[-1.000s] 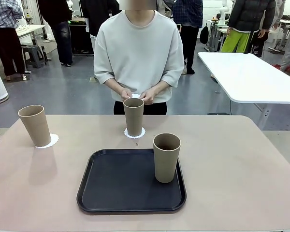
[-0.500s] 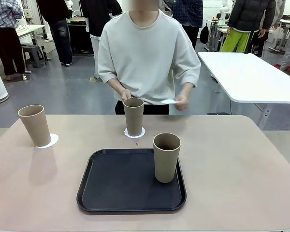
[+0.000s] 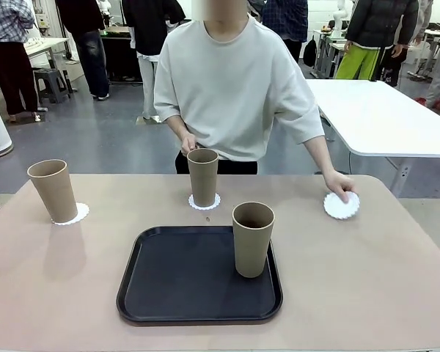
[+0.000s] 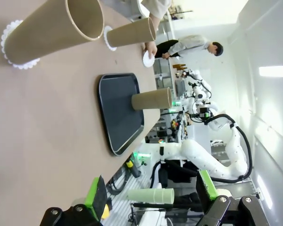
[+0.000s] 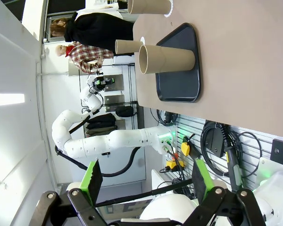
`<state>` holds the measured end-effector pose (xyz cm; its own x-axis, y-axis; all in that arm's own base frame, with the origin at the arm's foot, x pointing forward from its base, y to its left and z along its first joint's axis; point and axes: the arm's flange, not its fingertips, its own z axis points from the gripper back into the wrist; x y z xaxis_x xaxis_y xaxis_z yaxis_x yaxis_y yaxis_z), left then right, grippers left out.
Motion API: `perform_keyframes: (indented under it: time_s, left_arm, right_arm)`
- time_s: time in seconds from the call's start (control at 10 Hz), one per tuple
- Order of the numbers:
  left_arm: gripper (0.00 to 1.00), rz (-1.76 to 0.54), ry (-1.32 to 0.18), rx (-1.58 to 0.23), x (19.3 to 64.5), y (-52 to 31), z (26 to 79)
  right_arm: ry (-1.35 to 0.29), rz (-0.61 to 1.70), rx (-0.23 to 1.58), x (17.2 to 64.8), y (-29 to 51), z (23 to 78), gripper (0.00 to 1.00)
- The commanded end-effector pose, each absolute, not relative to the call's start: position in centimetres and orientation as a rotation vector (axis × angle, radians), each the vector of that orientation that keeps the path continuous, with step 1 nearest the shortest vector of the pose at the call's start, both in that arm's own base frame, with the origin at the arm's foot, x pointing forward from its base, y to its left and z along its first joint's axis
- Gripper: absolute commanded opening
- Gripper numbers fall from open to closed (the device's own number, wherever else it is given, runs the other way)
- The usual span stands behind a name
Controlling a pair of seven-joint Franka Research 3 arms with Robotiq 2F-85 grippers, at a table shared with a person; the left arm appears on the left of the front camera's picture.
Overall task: Place coasters on the table and set cups on them.
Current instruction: Take one Reusable plastic cup from the Flat Tray and place it on a coaster set by the human.
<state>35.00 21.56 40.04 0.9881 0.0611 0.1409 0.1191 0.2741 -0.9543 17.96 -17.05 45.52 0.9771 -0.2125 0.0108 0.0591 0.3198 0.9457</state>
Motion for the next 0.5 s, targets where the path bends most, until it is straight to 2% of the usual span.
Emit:
perform_keyframes:
  time_s: [0.0,0.4]
  left_arm:
    - [1.00,-0.022,-0.169,-1.294,35.16,21.63,40.29]
    - [1.00,-0.022,-0.169,-1.294,35.16,21.63,40.29]
  right_arm:
    - [-0.149,-0.170,1.244,17.91,-17.03,45.54,1.00]
    - [-0.149,-0.170,1.244,17.91,-17.03,45.54,1.00]
